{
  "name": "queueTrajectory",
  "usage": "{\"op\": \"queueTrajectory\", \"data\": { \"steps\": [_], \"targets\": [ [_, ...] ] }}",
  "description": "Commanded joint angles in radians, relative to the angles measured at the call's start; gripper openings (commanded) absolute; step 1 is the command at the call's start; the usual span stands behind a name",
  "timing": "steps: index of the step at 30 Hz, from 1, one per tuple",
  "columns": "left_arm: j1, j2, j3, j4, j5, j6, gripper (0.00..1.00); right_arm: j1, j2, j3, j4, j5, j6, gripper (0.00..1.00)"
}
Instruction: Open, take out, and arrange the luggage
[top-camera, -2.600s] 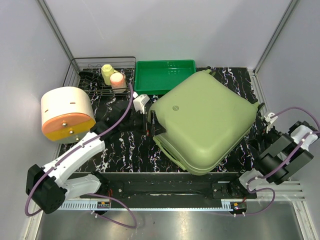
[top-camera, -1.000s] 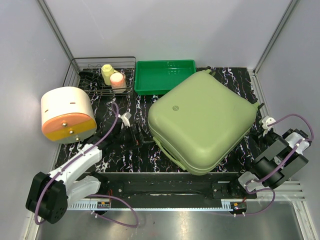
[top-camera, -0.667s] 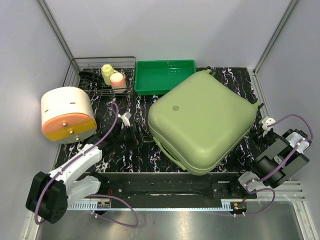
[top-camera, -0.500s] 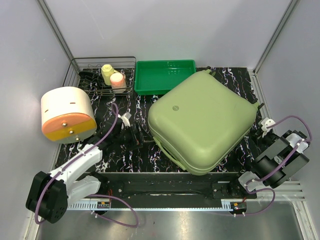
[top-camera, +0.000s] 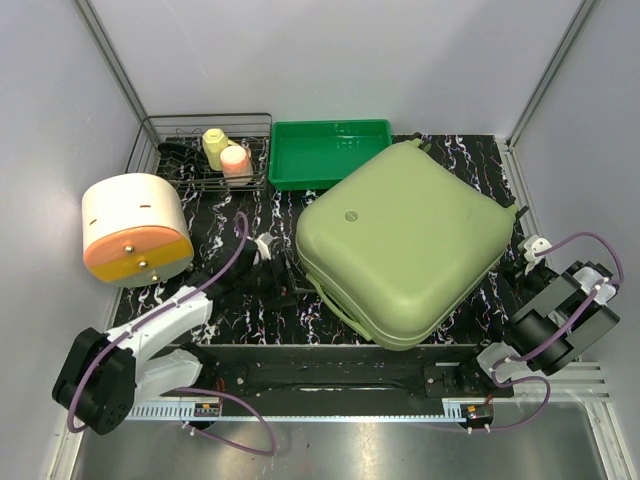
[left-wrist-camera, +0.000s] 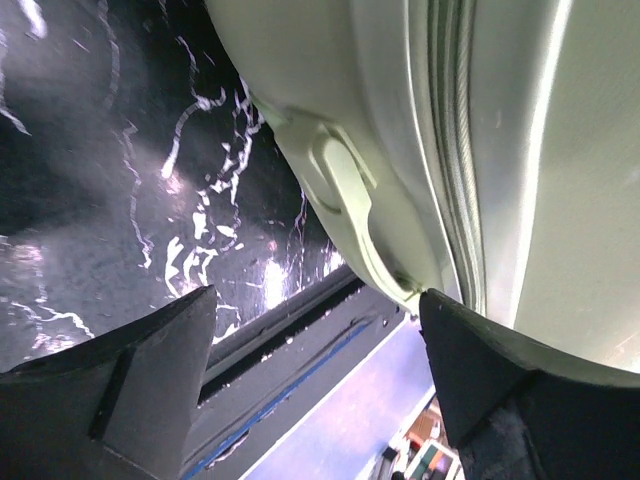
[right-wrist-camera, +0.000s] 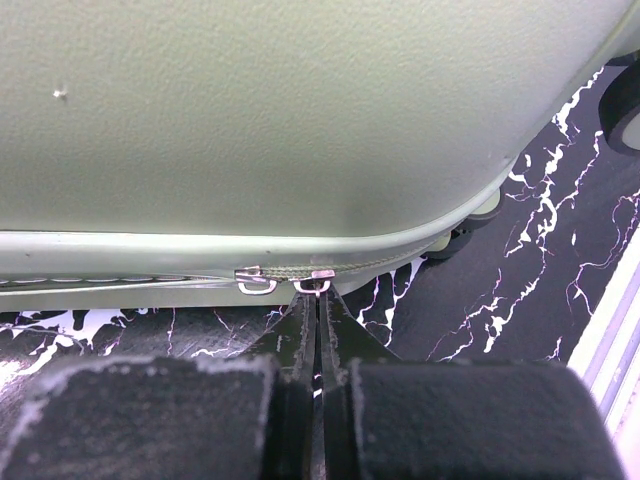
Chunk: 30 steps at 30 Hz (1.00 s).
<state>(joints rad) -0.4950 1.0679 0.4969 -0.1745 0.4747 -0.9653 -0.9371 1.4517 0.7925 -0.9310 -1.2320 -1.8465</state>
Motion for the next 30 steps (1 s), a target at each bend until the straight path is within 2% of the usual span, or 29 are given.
{"op": "queueTrajectory", "data": {
  "steps": [1, 8, 13, 15, 17, 20, 24, 30],
  "targets": [
    [-0.063, 0.050, -0.015, 0.084, 0.008, -0.064, 0.85, 0.027, -0.014, 0.004, -0.008, -0.081, 0.003, 0.00],
    [-0.108, 0.197, 0.045, 0.128, -0.042, -0.138, 0.80, 0.029, -0.030, -0.006, -0.006, -0.072, 0.018, 0.00],
    [-0.134, 0.299, 0.071, 0.312, -0.031, -0.213, 0.71, 0.027, -0.037, -0.006, -0.006, -0.069, 0.020, 0.00],
    [-0.140, 0.311, 0.060, 0.430, -0.007, -0.243, 0.70, 0.027, -0.040, -0.004, -0.006, -0.067, 0.021, 0.00],
    [-0.151, 0.307, 0.052, 0.478, 0.039, -0.248, 0.68, 0.027, -0.043, 0.001, -0.008, -0.067, 0.027, 0.00],
    [-0.152, 0.250, 0.049, 0.434, 0.094, -0.211, 0.68, 0.027, -0.048, 0.010, -0.008, -0.066, 0.041, 0.00],
    [-0.146, 0.153, 0.029, 0.293, 0.113, -0.147, 0.68, 0.029, -0.050, 0.025, -0.009, -0.061, 0.056, 0.00],
    [-0.148, 0.110, 0.055, 0.309, 0.093, -0.156, 0.69, 0.027, -0.050, 0.031, -0.011, -0.057, 0.066, 0.00]
  ]
}}
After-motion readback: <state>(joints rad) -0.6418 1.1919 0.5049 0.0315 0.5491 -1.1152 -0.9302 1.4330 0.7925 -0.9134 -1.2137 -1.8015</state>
